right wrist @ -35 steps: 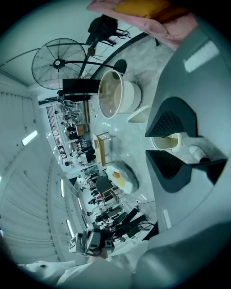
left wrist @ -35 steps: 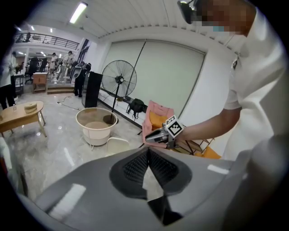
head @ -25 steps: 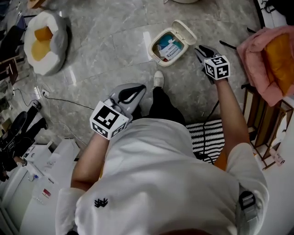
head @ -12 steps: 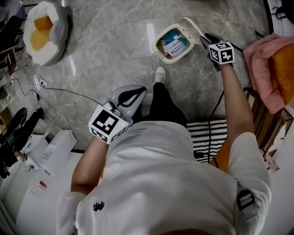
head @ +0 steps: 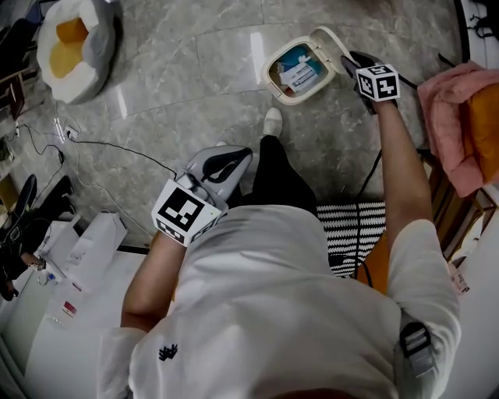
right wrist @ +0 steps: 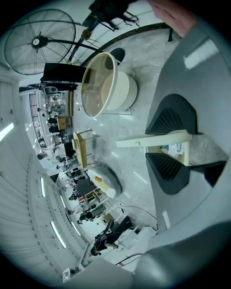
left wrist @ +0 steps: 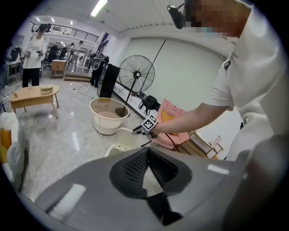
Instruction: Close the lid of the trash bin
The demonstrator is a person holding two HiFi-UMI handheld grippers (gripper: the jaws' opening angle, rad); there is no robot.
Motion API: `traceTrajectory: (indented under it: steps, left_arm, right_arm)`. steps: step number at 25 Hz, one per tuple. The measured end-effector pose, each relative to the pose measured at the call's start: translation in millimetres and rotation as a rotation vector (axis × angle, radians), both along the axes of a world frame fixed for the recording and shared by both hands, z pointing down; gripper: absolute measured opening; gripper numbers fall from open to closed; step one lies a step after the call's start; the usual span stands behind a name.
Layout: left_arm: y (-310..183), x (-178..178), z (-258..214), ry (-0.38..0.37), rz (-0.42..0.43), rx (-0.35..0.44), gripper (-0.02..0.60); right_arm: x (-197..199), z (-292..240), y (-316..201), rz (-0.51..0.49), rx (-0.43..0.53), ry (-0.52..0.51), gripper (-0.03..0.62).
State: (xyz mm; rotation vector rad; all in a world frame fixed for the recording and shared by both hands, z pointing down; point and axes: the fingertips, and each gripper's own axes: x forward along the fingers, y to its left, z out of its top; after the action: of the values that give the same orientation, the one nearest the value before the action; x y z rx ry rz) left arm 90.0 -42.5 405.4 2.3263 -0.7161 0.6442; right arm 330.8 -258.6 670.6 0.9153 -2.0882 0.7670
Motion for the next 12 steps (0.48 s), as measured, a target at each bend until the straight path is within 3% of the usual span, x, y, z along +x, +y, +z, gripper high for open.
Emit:
traceTrajectory:
  steps: [7,12]
  left_arm:
    - [8,-3,2,0.004,-0.003,-0.007,0.058]
    - [13,-5,0,0.013,-0.006,-0.008,0.058]
  right_arm:
    - [-7,-1,4,0.008,0.0,-0.004,0.104]
    - [-23,-1,20,-0.038,-0.003,-0.006,0.104]
